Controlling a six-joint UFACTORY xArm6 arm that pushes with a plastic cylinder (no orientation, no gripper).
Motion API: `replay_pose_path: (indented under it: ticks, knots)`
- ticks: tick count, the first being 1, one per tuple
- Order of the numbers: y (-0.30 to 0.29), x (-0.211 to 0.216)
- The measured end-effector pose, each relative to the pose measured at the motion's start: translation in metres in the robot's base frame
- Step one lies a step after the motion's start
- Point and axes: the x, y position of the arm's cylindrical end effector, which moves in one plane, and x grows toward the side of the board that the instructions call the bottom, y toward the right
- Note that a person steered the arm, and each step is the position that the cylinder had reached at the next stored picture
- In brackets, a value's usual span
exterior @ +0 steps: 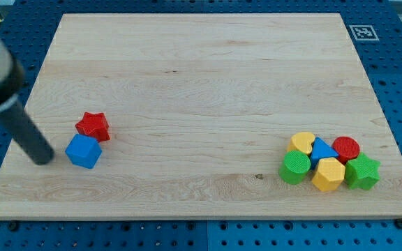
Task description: Separate the blue cube from the red star
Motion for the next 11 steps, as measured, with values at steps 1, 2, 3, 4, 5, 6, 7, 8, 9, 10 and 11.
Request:
replay_pose_path:
  ticks: [1, 2, 3, 4, 5, 6, 7, 8, 9, 10, 11]
  knots:
    - [0.059, 0.005]
    - [0.077, 0.005]
    - [0.077, -0.001]
    - [0.078, -0.017]
    - [0.100, -0.023]
    - [0.126, -0.041]
    - [0.144, -0.069]
    - [0.173, -0.081]
    - [0.200, -0.081]
    - [0.222, -0.081]
    - [0.239, -0.072]
